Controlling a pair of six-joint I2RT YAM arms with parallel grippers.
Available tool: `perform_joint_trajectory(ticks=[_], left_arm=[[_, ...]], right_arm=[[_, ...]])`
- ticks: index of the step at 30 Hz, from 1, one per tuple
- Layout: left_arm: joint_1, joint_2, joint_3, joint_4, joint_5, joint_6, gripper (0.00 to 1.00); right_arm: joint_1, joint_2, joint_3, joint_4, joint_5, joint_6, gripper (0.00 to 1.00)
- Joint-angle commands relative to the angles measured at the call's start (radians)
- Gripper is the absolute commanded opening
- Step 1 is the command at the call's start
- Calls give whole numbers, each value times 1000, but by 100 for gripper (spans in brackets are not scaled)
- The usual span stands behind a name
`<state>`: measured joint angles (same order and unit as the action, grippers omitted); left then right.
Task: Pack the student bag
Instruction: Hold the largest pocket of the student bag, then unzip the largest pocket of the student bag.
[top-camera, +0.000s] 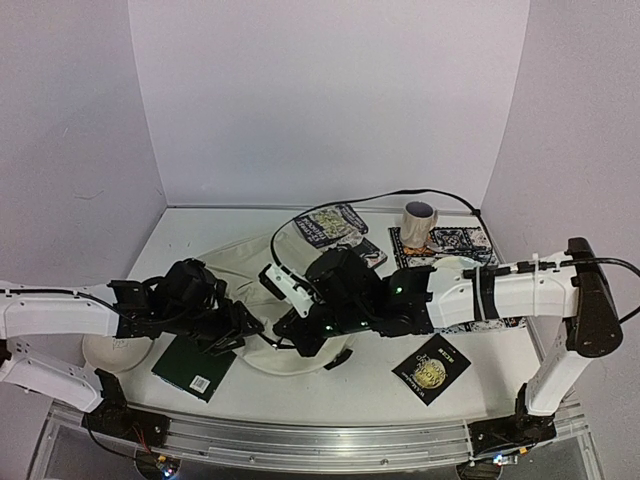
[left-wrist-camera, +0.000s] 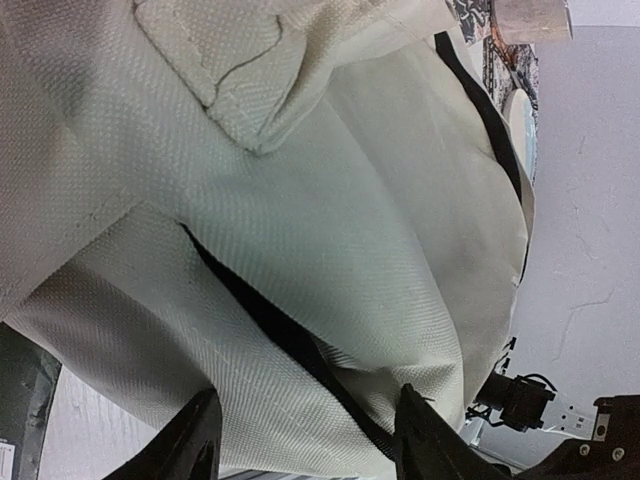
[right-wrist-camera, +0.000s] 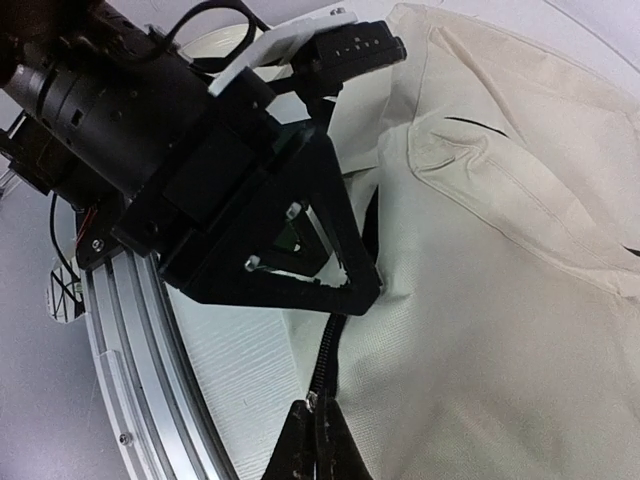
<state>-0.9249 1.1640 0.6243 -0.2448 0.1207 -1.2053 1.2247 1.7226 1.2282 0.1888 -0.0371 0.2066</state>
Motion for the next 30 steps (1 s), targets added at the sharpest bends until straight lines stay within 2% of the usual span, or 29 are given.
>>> perform_joint_trajectory(ticks=[1,3,5,11,16,23,30], left_arm=[[-8,-6,3,61,-16,-4,31],[-8,-24,-4,60,-33,-1,13],[-8,-44,-15,57,-52,1,1],[-7,-121,-35,-17,-155,7,0],[-5,-161,-25,-110,-224,31,0],[-4,-198,-19,-239,-309,54,0],[-3,-254,5,-413,-431,58,0]], right_arm=[[6,-15,20,21,28,1,0],[6,-32,1,18,51,1,0],[6,-52,-25,9,102,2,0],[-4,-138,-115,-82,294,5,0],[-64,-220,-200,-145,395,23,0],[-226,-322,-281,-157,409,51,0],[-284,-250,-203,-157,339,37,0]])
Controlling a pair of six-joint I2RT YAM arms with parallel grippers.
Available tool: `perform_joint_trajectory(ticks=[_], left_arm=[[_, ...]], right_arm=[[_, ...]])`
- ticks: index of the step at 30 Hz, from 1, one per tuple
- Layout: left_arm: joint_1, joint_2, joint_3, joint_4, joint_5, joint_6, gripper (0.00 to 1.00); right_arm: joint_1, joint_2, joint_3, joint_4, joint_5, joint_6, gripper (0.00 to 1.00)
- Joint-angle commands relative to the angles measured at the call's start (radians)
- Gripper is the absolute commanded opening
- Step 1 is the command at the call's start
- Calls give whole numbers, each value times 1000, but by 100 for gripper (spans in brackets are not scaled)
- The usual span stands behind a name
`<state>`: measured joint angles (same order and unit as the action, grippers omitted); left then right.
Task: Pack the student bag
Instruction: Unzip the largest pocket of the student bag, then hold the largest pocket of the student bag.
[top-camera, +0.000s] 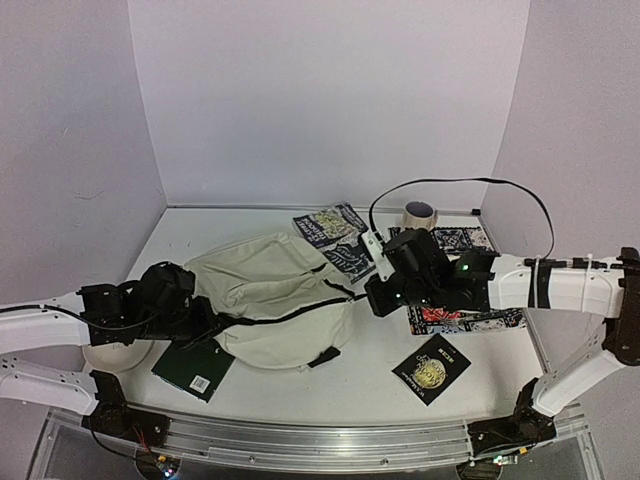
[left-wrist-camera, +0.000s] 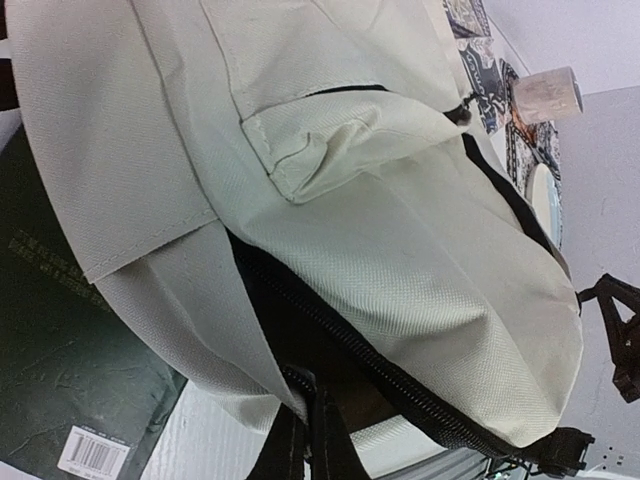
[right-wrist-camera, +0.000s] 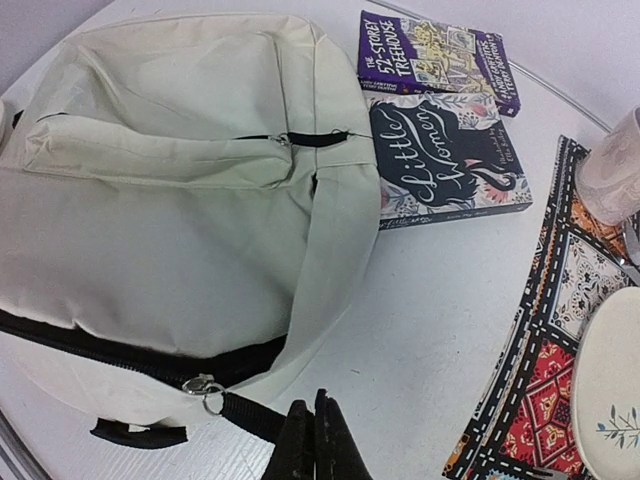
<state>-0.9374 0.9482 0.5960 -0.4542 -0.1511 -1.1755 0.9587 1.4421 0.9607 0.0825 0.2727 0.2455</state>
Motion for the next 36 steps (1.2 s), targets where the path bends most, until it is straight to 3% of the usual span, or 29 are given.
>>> perform_joint_trajectory(ticks=[1,4,11,14,16,25,36], left_arm=[[9,-42,37,-213,-171,36,0],[9,-46,60,-208,-183,86,2],[9,-20,215,-110,-141,380,42],[9,7,248,-5,-45,497,59],[8,50,265,58,29,561,64],[-2,312,353,273,305,792,72],[-26,567,461,345,443,1026,78]], right_arm=[[-17,45,82,-50,-5,-11,0],[8,97,137,-49,-78,-43,0],[57,136,195,-24,-159,-57,0],[64,136,205,-12,-177,-54,0],[64,134,210,-8,-184,-54,0],[64,120,214,-1,-189,-45,0],[65,111,208,9,-201,-24,0]])
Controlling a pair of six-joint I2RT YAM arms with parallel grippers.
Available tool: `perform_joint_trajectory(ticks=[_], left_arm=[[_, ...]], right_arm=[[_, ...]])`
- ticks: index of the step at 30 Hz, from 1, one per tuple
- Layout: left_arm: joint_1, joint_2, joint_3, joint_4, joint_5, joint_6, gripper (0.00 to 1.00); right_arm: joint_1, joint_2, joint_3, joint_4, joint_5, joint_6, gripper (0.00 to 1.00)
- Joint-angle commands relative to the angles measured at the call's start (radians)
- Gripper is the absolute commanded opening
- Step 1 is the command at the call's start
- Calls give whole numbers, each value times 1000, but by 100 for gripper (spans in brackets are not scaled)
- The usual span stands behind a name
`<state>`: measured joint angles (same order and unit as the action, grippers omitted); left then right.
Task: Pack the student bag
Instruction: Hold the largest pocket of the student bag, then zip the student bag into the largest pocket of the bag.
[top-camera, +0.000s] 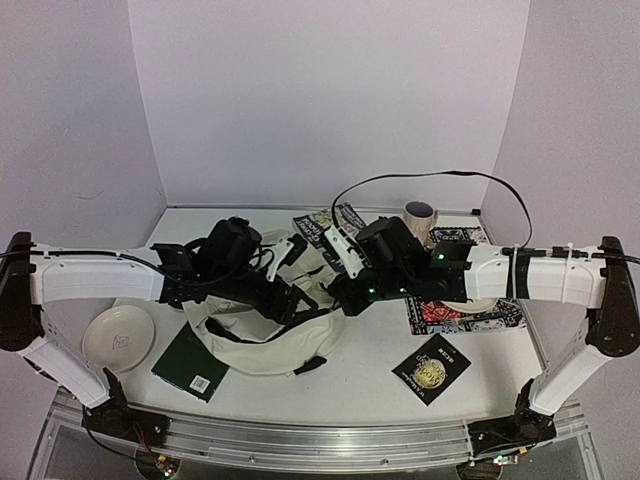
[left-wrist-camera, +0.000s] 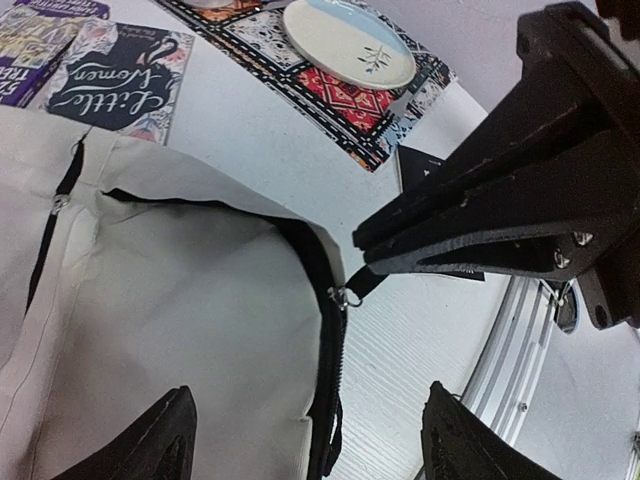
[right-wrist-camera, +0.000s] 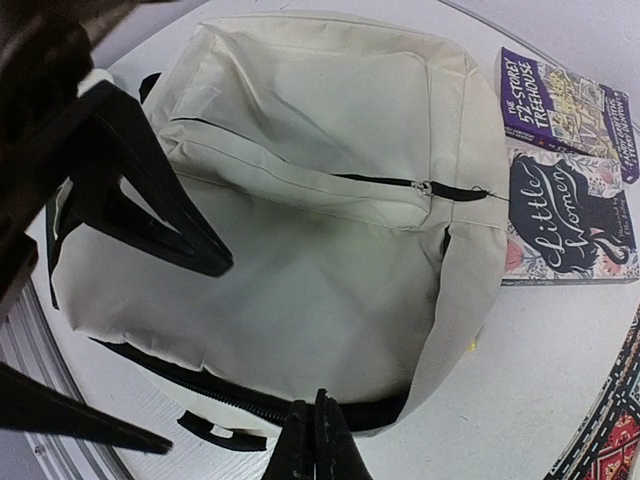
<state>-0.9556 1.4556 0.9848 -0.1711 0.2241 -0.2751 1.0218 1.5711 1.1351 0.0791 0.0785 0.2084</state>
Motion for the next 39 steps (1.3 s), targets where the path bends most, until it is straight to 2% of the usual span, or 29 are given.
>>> perform_joint_trajectory(ticks=[1,9,11,13,15,18,20,31,39], left_arm=[[-8,82,80,63,73,136,76],[-10,170,103,72,92,154,61],[-12,173,98,72,100,154,54],[-15,170,93,73,108,154,45],[-18,158,83,72,117,155,28],[-21,131,61,72,131,157,9],[-23,102,43,72,139,158,1],[-32,-100,-65,32,173,145,0],[-34,-253,-102,22,222,141,0]], right_arm=[[2,-18,34,13,-7,14,0],[2,-21,31,14,6,19,0],[2,-22,31,16,17,18,0],[2,-21,31,16,31,16,0],[1,-17,29,16,57,15,0],[-10,-6,27,16,82,16,0],[-29,2,23,16,89,17,0],[-198,102,49,14,68,-11,0],[-286,257,123,14,22,-35,0]])
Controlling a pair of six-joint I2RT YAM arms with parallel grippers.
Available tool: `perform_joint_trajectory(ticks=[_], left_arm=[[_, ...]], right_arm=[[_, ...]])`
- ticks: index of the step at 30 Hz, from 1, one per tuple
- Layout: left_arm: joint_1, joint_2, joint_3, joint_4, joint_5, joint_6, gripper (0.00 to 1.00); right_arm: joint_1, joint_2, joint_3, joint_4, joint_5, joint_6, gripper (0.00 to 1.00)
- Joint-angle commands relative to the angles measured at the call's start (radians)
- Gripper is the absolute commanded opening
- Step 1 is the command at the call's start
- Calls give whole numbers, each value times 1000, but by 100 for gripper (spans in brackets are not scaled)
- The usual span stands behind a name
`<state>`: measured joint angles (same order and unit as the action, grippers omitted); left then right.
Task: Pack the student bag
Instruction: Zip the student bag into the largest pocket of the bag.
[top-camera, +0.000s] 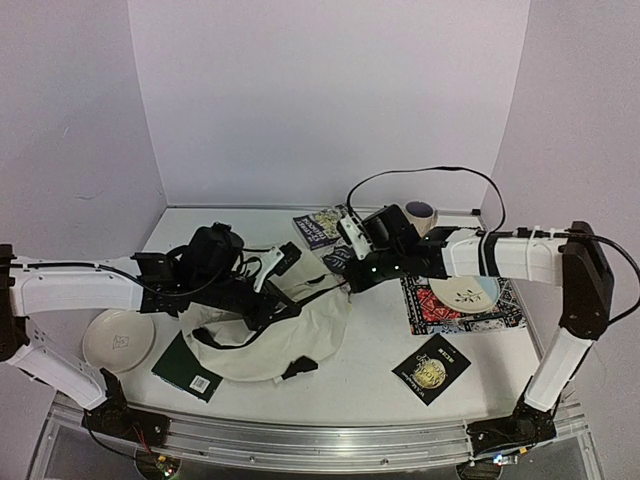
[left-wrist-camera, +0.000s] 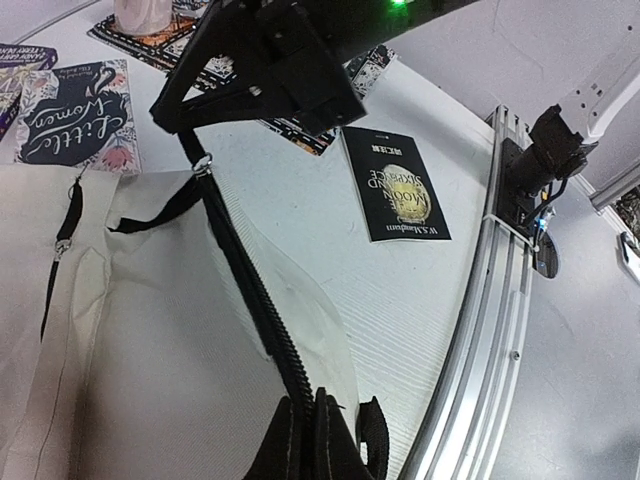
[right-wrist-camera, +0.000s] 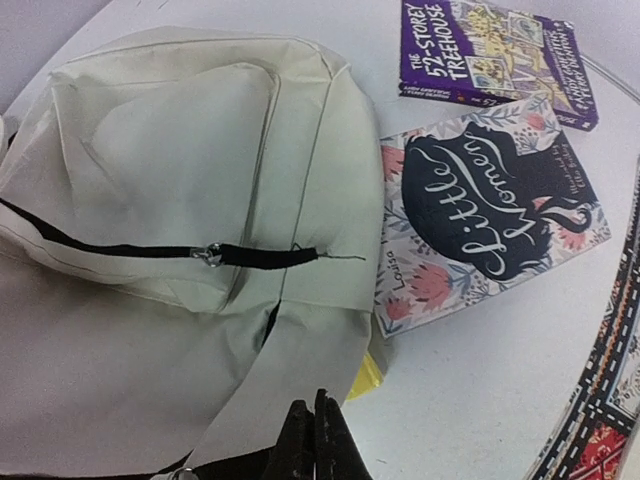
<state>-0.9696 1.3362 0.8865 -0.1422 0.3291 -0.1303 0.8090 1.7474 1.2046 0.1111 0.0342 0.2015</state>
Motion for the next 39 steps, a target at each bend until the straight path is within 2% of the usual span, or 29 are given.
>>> perform_joint_trajectory(ticks=[1,10,22,27,29,31,33,39], left_arm=[[-20,-154,-7,-7,123,-5,0],[-20,-302,-34,-7,150,-10,0],[-20,-233,-26,-3,129,0,0],[-20,-226,-17,0,118,8,0],[-20,-225,-22,0,63,4,0],[-19,-209,-21,0,-30,-4,0],[-18,-181,-11,-1,-114,-13,0],[5,-96,72,-25,-328,10,0]], right_arm=[[-81,98,61,-18,60,-27,0],[-88,199,149,-16,-17,-7,0],[-88,239,267,16,-193,-35,0],[-88,250,307,16,-213,-49,0],[-88,239,303,17,-215,-50,5],[-88,213,289,21,-216,-49,18],[-88,175,268,26,-209,-48,26],[-88,46,199,29,-182,-46,39]])
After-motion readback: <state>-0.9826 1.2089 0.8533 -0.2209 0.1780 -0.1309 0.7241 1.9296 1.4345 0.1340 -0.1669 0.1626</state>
